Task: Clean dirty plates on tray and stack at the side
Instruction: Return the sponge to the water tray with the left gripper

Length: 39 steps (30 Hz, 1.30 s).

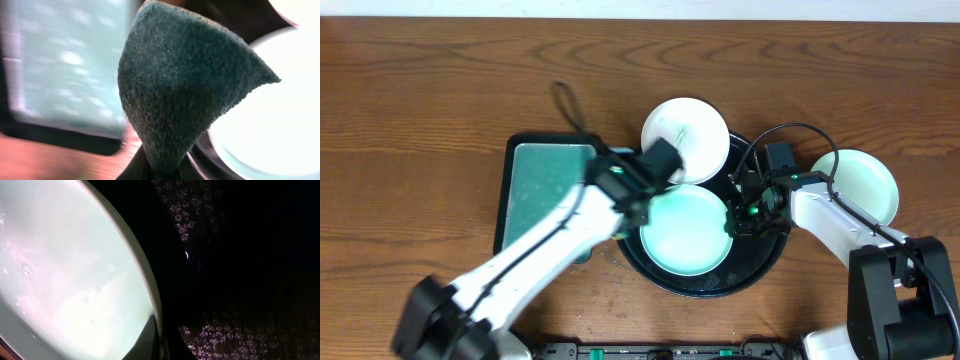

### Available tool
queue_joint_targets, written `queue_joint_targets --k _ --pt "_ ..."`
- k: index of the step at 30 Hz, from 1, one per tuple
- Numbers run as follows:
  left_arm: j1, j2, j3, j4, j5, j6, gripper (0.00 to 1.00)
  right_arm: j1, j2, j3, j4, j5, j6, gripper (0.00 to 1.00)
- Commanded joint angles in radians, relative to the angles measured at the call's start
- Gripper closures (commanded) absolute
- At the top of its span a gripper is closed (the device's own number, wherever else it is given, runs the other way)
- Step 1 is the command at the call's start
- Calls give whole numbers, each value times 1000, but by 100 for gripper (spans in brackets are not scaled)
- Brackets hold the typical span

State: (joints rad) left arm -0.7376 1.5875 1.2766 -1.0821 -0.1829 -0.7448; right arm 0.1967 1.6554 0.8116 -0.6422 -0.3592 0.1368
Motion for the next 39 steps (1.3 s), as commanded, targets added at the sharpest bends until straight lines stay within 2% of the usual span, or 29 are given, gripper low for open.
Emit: queue_joint_targets --k 1,6,10,14,16,18,20,22,23,24,29,32,38,39 --pt "126 -55 -6 -27 -182 28 92 2 19 -9 -5 85 -10 99" --pt "327 -21 -64 40 -130 110 92 2 19 -9 -3 94 43 99" --pt "452 33 -145 189 100 276 93 2 19 -9 3 93 51 99" --pt "530 73 -159 197 125 277 92 2 19 -9 18 93 50 99" --pt "558 64 -155 183 154 287 83 2 19 -9 31 93 50 99" --pt "578 40 -141 154 190 300 68 2 19 -9 42 88 51 94" --pt "589 -2 -128 121 199 300 60 5 19 -9 53 77 50 93" --pt "595 -59 -120 93 199 299 57 16 19 -9 66 77 50 93" --pt "596 -93 -119 84 199 299 55 23 19 -9 74 77 51 96" --pt "596 -130 -119 76 199 300 52 31 19 -9 81 77 56 99" --pt "596 -304 -119 29 198 300 36 79 4 32 26 67 102 99" --pt "596 -401 -119 -13 198 300 29 114 -39 114 -74 100 102 99" --pt "596 -523 -119 -40 198 299 25 206 -138 349 -219 185 83 99" --pt "596 -535 -119 -40 198 299 17 225 -146 385 -216 199 83 99"
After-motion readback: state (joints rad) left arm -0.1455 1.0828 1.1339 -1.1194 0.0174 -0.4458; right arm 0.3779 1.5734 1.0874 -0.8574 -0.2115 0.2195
